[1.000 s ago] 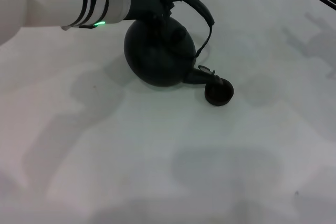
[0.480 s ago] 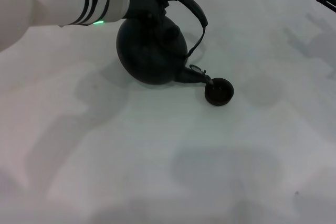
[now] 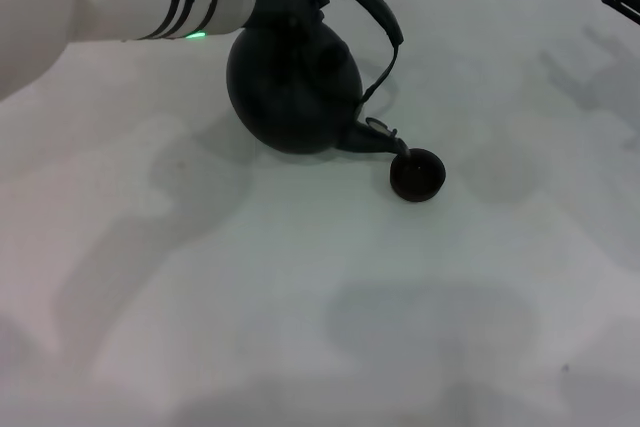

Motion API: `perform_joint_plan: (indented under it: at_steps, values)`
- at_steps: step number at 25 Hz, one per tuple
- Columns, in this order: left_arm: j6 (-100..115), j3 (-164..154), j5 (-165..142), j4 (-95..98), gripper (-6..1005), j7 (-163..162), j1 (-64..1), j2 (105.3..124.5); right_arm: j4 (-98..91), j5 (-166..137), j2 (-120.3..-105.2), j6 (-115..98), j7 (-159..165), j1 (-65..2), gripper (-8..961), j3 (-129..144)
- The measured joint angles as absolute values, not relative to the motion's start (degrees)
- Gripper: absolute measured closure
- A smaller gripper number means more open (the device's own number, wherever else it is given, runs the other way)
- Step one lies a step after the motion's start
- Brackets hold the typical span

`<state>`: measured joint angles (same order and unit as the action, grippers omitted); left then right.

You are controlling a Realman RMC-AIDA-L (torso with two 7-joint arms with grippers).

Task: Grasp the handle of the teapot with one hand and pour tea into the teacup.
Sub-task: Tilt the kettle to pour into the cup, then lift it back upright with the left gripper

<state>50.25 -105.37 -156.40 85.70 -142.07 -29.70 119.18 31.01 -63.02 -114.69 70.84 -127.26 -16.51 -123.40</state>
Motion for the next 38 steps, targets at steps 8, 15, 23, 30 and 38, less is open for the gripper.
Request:
perform_joint_plan:
  at_steps: [8,15,23,30,38]
  values:
    - [51.1,-105.6,-156.5,85.6,867,-142.1,-31.1,119.18,30.5,-63.0,-114.69,70.4,-127.6,-16.8,113,-123.4]
    - [51.9,-106.2,-158.2,85.2,865,-142.3,-32.1,119.18,30.5,-62.9,-114.7,69.5,-127.7,-16.8,113,-123.4]
    - [52.5,-106.3,-159.4,85.2,868,-143.3,-33.0,119.18,30.5,-62.9,-114.69,69.2,-127.7,-16.9,112,-123.4]
    - [52.5,-107.3,-160.6,85.2,869,-143.4,-33.4,119.18,30.5,-62.9,-114.69,69.2,-127.7,-16.9,112,-123.4]
    - [53.2,-108.4,-162.3,85.1,868,-144.0,-34.5,119.18,30.2,-62.9,-114.7,69.3,-127.6,-16.9,113,-123.4]
